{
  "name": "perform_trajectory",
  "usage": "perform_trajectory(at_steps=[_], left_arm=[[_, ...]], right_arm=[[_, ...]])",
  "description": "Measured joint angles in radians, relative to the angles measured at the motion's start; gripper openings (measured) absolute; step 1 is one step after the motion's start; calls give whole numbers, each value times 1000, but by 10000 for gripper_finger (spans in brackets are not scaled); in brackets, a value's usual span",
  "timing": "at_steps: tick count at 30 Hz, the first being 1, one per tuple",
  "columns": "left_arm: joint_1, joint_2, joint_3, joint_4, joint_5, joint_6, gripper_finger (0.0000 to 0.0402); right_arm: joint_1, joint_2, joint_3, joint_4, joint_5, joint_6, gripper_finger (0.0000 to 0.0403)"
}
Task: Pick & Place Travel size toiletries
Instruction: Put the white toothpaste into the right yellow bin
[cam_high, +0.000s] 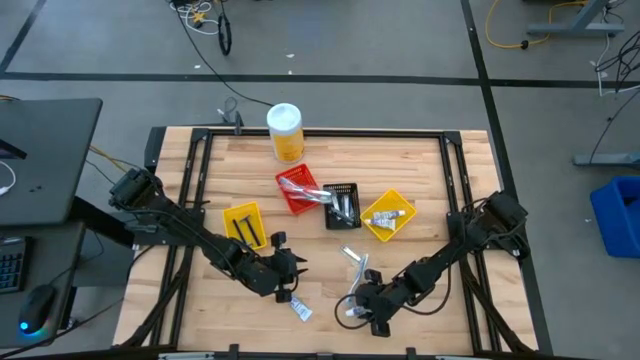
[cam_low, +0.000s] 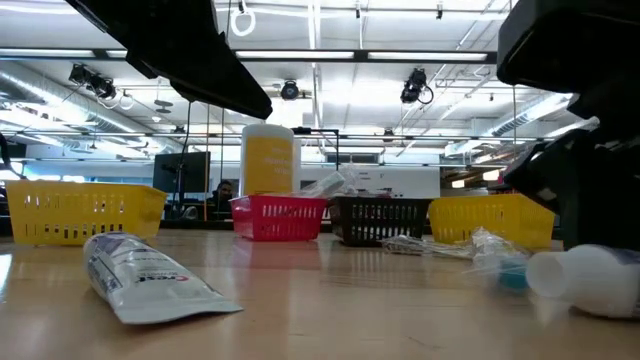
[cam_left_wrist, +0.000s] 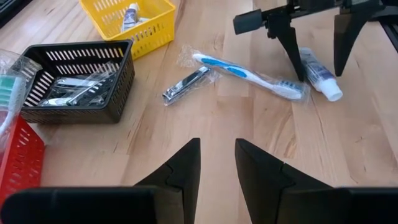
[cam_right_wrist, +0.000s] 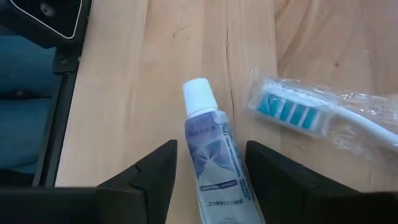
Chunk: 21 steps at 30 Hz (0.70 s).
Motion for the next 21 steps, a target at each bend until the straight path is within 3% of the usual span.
perform_trajectory(at_steps=[10,21], left_arm=[[0,0,0,-1,2,5,110],[0,0,0,0,4,10,110]], right_arm=[[-11,3,-2,-23,-10,-37,119],[-44,-69,-8,-13,-67,-67,101]])
